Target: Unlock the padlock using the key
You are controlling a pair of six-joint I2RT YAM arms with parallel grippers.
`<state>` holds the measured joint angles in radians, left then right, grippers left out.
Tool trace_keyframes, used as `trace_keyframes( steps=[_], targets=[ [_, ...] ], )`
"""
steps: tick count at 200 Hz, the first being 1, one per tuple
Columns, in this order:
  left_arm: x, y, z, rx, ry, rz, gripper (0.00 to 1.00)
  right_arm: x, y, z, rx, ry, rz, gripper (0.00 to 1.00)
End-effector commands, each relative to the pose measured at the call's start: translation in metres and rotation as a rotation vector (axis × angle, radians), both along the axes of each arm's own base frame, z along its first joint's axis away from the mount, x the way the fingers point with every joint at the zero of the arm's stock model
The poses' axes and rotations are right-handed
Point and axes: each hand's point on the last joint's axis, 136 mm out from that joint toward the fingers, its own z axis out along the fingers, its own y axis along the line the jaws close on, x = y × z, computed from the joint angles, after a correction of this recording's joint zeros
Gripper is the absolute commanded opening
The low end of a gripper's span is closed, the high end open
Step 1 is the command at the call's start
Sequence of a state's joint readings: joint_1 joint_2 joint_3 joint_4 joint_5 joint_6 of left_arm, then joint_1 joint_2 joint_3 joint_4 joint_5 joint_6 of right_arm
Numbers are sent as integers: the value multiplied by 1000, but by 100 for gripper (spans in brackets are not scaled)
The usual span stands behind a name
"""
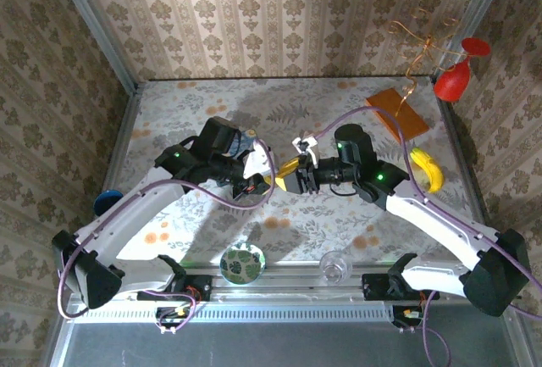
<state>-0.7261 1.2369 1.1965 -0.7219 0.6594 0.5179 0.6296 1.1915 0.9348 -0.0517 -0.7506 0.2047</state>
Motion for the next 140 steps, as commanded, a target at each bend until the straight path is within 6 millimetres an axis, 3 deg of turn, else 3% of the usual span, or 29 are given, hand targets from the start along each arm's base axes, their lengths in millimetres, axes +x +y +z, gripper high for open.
trace_keyframes(
  steps=[1,37,76,121,131,140],
  targets=[
    [-13,1,11,-34,-18,-47,0,-3,7,17,35,-34,43,27],
    [-13,3,9,-34,-28,-45,0,-3,7,15,30,-34,40,18],
    [-12,7,7,-26,-29,-31,0,-3,3,13,16,-43,16,0],
    [-6,11,13,-56,-39,12,0,-1,-5,13,9,-59,-33,0],
    [-4,12,16,-73,-44,29,20,3,-8,11,4,-58,-69,0],
    [-1,14,20,-95,-55,50,28,8,-11,11,1,-53,-114,0]
  ],
)
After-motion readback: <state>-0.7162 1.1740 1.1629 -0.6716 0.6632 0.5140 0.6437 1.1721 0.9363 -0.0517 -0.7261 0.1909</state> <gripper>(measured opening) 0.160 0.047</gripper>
